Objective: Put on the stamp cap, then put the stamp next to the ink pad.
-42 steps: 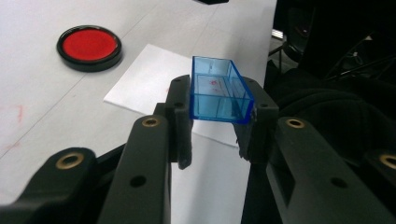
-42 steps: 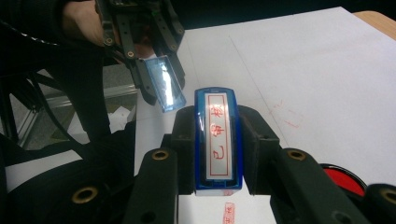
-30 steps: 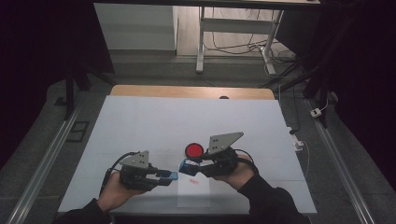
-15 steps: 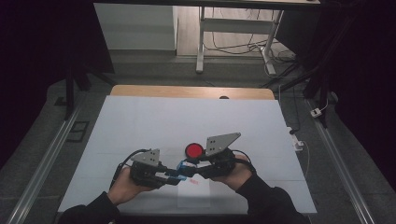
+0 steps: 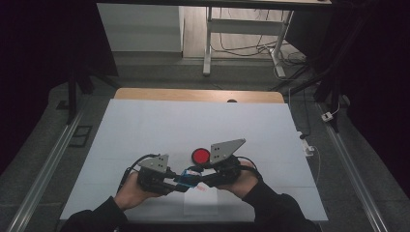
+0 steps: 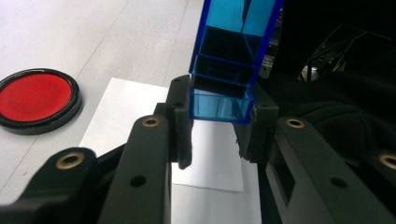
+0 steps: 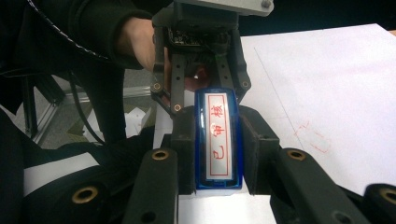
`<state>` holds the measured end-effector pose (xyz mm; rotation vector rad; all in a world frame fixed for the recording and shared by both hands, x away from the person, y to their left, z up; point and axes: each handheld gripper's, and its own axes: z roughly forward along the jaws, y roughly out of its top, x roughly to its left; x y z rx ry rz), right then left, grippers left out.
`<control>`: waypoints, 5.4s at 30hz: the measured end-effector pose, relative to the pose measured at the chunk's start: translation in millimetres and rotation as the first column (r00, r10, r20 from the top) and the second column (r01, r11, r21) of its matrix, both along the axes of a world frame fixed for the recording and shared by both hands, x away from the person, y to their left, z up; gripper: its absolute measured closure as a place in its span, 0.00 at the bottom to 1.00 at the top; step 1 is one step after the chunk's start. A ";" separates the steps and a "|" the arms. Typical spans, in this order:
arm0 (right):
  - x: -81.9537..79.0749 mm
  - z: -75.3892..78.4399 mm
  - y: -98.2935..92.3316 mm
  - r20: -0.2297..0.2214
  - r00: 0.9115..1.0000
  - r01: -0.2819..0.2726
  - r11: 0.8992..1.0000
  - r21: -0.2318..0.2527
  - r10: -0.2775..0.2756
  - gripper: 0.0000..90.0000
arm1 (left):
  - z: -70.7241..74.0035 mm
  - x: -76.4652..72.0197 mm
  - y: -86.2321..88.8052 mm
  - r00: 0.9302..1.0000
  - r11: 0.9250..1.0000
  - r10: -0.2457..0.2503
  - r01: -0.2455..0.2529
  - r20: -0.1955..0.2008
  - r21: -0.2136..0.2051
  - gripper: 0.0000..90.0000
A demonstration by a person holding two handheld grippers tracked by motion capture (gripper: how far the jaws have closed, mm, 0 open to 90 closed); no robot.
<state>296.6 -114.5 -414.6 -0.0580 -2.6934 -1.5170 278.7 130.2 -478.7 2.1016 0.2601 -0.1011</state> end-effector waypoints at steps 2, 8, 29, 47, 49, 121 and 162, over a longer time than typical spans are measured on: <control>-0.3 0.0 0.0 -0.003 1.000 -0.003 1.000 0.002 0.003 0.79 | -0.1 -0.2 -0.2 1.000 1.000 -0.004 0.004 0.010 0.001 0.76; -0.5 -0.3 0.0 0.001 1.000 -0.014 1.000 0.001 0.014 0.79 | -0.6 -0.7 0.0 0.999 1.000 -0.018 0.018 0.032 0.000 0.76; -2.1 -0.9 1.1 0.002 0.999 -0.041 0.999 0.005 0.041 0.79 | -2.2 -1.2 2.2 0.996 0.997 -0.063 0.066 0.063 -0.050 0.76; -1.2 -0.1 -0.6 -0.002 0.999 -0.032 0.999 0.038 0.032 0.78 | -2.4 -1.3 4.4 0.995 0.995 -0.042 0.049 0.085 -0.091 0.74; -1.3 -0.3 -0.5 0.002 1.000 -0.021 0.999 0.034 0.021 0.78 | -2.4 -2.0 3.2 0.996 0.997 -0.026 0.032 0.086 -0.074 0.65; 15.9 -7.5 -35.9 0.036 0.967 0.252 0.966 -0.063 -0.250 0.78 | 2.7 -63.3 85.6 0.843 0.841 0.536 -0.530 -0.036 0.112 0.01; 58.8 -30.9 -83.0 0.134 0.860 0.510 0.842 -0.175 -0.493 0.78 | -0.1 -81.0 116.5 0.754 0.740 0.656 -0.644 0.001 0.194 0.00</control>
